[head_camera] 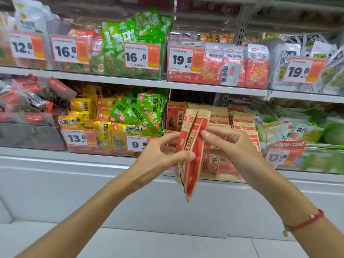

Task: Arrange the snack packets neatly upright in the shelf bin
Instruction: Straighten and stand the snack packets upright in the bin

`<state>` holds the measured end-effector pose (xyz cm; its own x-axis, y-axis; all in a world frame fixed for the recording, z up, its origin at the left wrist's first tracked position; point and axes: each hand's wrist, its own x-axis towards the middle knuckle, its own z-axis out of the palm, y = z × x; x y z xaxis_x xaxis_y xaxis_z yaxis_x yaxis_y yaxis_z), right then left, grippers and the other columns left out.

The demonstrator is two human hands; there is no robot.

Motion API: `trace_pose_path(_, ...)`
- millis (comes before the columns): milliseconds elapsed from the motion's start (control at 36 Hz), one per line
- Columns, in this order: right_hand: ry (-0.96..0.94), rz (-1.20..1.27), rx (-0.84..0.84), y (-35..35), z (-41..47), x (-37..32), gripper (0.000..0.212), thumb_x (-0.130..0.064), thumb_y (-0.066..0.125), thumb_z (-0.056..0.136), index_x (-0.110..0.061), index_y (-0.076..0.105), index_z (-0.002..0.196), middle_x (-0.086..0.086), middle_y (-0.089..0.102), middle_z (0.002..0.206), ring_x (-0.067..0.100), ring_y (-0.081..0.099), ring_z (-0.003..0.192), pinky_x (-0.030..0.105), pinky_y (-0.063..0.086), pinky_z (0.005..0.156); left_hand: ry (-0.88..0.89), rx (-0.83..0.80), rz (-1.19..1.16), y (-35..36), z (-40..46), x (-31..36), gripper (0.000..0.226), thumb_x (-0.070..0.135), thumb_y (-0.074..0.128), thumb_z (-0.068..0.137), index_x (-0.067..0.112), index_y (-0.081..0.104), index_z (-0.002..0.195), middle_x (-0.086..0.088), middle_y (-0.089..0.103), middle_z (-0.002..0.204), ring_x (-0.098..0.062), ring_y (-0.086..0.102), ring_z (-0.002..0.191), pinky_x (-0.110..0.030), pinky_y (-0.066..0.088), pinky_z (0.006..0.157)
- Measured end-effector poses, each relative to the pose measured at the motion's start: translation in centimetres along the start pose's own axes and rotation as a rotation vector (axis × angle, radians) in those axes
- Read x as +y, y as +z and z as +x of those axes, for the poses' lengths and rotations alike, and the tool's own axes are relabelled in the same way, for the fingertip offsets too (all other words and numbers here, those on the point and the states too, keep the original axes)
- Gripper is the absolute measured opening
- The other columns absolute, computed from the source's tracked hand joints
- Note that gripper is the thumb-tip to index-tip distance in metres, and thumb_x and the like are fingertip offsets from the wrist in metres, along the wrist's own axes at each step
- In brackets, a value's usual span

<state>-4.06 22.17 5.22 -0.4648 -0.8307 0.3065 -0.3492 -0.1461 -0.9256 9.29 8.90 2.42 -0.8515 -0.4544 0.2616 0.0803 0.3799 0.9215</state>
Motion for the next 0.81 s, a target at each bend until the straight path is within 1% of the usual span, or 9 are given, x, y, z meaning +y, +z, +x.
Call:
trace_pose_path(111,-0.032,0.012,0.008,0.5,-0.2,-0.1,0.029,-0.034,0.063,0.083,-0.025,0.071,0.109,-0.009,0.074,0.104,0.007,0.067,0.101,0.036,0.053,0.094,0.014,0.039,-0.14,0.4,0.0,0.3,0.048,0.045,0.074,0.059,0.04,0.066,0.106,0.017,0.071,0.105,0.0,0.066,0.098,-0.015,0.055,0.073)
trace_pose_path(222,-0.152,-0.107,-0.018,1.9,-0.9,0.0,0.036,-0.038,0.069,0.074,-0.042,0.066,0.11,-0.018,0.071,0.105,0.0,0.066,0.098,0.025,0.056,0.085,0.013,0.273,-0.325,0.1,0.4,0.8,0.052,0.037,0.069,0.067,0.023,0.066,0.117,0.004,0.072,0.108,-0.005,0.069,0.096,-0.018,0.056,0.072)
trace_pose_path(306,-0.209,-0.304,-0.022,3.3,-1.3,0.6,0.059,-0.048,0.072,0.074,-0.049,0.05,0.129,-0.027,0.06,0.118,-0.006,0.054,0.113,0.024,0.05,0.091,0.017,0.439,-0.313,-0.2,0.6,0.9,0.056,0.042,0.074,0.064,0.028,0.064,0.117,0.013,0.072,0.105,0.0,0.067,0.097,-0.017,0.055,0.071)
trace_pose_path(389,-0.284,-0.438,0.114,3.9,-1.2,1.3,0.059,-0.048,0.07,0.077,-0.043,0.049,0.133,-0.024,0.058,0.12,-0.003,0.054,0.114,0.03,0.05,0.095,0.002,0.464,-0.253,0.2,0.4,0.9,0.06,0.049,0.084,0.06,0.034,0.063,0.115,0.022,0.07,0.103,0.003,0.065,0.098,-0.02,0.053,0.08)
trace_pose_path(444,-0.296,-0.387,0.18,3.5,-0.8,1.5,0.049,-0.038,0.073,0.079,-0.037,0.058,0.126,-0.02,0.064,0.11,0.001,0.061,0.101,0.032,0.056,0.083,0.009,0.445,-0.209,0.6,0.2,1.1,0.059,0.052,0.082,0.06,0.036,0.063,0.115,0.024,0.069,0.104,0.003,0.064,0.1,-0.024,0.052,0.084)
trace_pose_path(500,-0.256,-0.342,0.186,2.7,-0.3,1.6,0.04,-0.03,0.073,0.081,-0.043,0.061,0.116,-0.022,0.067,0.103,-0.003,0.062,0.093,0.023,0.057,0.076,0.031,0.452,-0.185,0.7,0.1,1.3,0.05,0.051,0.078,0.061,0.041,0.063,0.108,0.026,0.068,0.104,0.003,0.064,0.101,-0.027,0.053,0.086)
trace_pose_path(583,-0.127,-0.207,0.116,1.4,0.5,1.7,0.031,-0.027,0.07,0.085,-0.051,0.057,0.1,-0.029,0.068,0.096,-0.008,0.063,0.091,0.013,0.053,0.068,0.092,0.519,-0.136,0.2,0.1,1.4,0.023,0.033,0.076,0.076,0.039,0.067,0.096,0.023,0.071,0.099,-0.001,0.067,0.097,-0.04,0.055,0.09)
trace_pose_path(722,0.048,-0.017,0.063,0.2,0.8,2.2,0.036,-0.027,0.067,0.087,-0.032,0.062,0.122,-0.02,0.071,0.105,-0.005,0.065,0.097,0.02,0.055,0.081,0.139,0.582,-0.106,0.5,0.0,1.2,0.017,0.018,0.075,0.082,0.03,0.073,0.094,0.015,0.074,0.094,-0.007,0.069,0.089,-0.043,0.058,0.083)
trace_pose_path(806,0.066,0.0,0.089,0.2,0.7,2.2,0.04,-0.028,0.068,0.085,-0.028,0.062,0.124,-0.019,0.071,0.105,-0.005,0.065,0.097,0.016,0.054,0.075,0.112,0.578,-0.129,0.7,0.1,0.9,0.019,0.018,0.075,0.082,0.026,0.073,0.099,0.01,0.074,0.099,-0.011,0.07,0.093,-0.039,0.059,0.082)
